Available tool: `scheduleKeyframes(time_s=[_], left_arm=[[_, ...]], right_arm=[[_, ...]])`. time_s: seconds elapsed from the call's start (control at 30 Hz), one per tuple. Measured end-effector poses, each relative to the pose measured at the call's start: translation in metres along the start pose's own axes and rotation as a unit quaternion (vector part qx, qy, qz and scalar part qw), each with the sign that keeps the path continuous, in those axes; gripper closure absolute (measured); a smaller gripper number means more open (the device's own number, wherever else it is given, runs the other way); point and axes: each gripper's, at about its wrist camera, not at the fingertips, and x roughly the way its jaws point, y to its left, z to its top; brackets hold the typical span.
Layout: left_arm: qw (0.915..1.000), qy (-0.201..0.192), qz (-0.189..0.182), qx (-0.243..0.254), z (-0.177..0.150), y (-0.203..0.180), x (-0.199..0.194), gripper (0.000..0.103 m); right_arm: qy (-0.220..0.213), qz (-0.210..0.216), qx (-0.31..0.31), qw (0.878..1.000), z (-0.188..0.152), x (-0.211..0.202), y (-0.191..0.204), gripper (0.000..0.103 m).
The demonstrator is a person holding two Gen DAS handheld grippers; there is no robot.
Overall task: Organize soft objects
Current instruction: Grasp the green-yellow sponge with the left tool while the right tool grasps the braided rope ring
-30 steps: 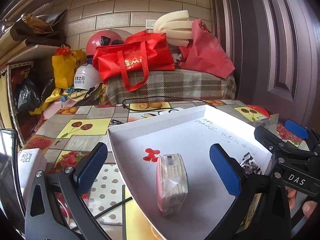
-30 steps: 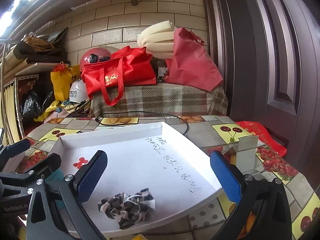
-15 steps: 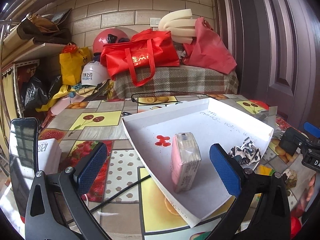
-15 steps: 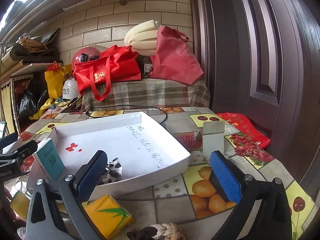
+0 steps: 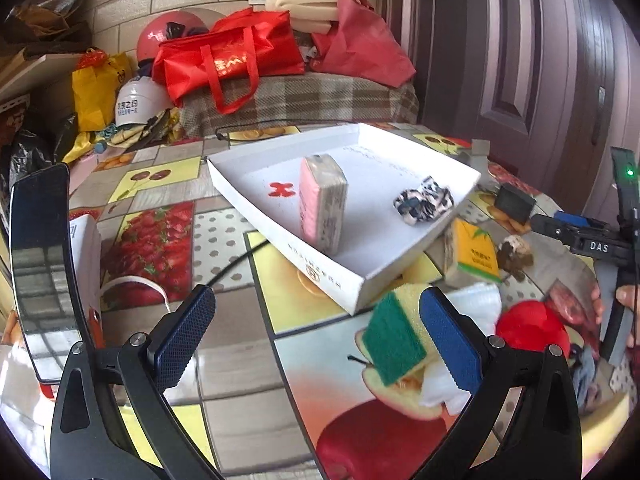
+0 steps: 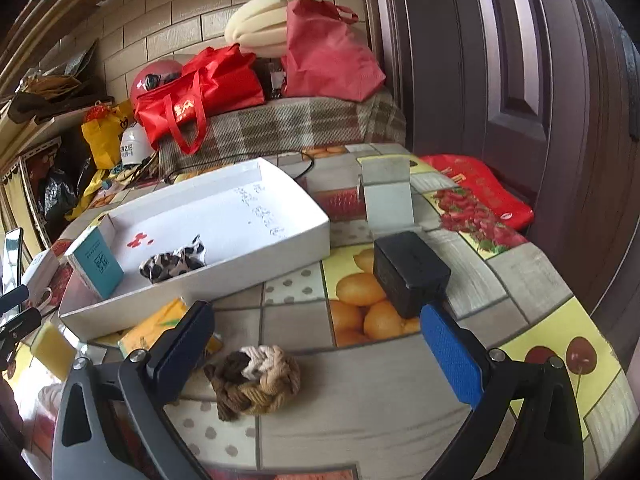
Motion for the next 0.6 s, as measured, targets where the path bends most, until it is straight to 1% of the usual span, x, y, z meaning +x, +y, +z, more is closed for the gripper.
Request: scheduleKeyframes(time_s=[0.03,0.13,0.23,0.27,0.37,0.5,0.53,0.57,0.6], left_arm=[[0.9999,0.002,-0.008,0.007,-0.002,-0.003,-0.002,0.0],[0.9991,0.013,-0.023,0.033,-0.006,-0.015,-0.002,0.0],[0.9979,0.015,-0.022,0.059,-0.008,-0.026,-0.001,0.0],[0.9976,0.012,-0.023,0.065,-0.009,-0.028,-0.002,0.0],[0.9966,0.015,-0.04,0.07,-0.01,-0.031,-0.002,0.0],[0.9942,0.04,-0.066,0.075,-0.01,-0.037,0.005,0.0],[0.9936,0.047,-0.073,0.072,-0.01,-0.038,0.008,0.0],[0.9931,0.053,-0.083,0.065,-0.009,-0.038,0.011,0.0],[0.9922,0.06,-0.094,0.055,-0.009,-0.037,0.014,0.0]], right_arm=[[0.018,0.01,-0.007,1.0,-0.002,0.003,0.001,0.0],[0.059,0.021,-0.036,0.997,-0.007,0.015,0.013,0.0],[0.098,0.022,-0.079,0.992,-0.012,0.028,0.029,0.001],[0.108,0.021,-0.092,0.99,-0.014,0.031,0.035,0.003],[0.13,0.014,-0.123,0.984,-0.018,0.039,0.046,0.006],[0.137,0.028,-0.116,0.983,-0.017,0.042,0.043,0.007],[0.137,0.037,-0.11,0.984,-0.016,0.042,0.041,0.013],[0.133,0.037,-0.108,0.985,-0.015,0.041,0.04,0.023],[0.129,0.038,-0.108,0.985,-0.013,0.04,0.04,0.029]])
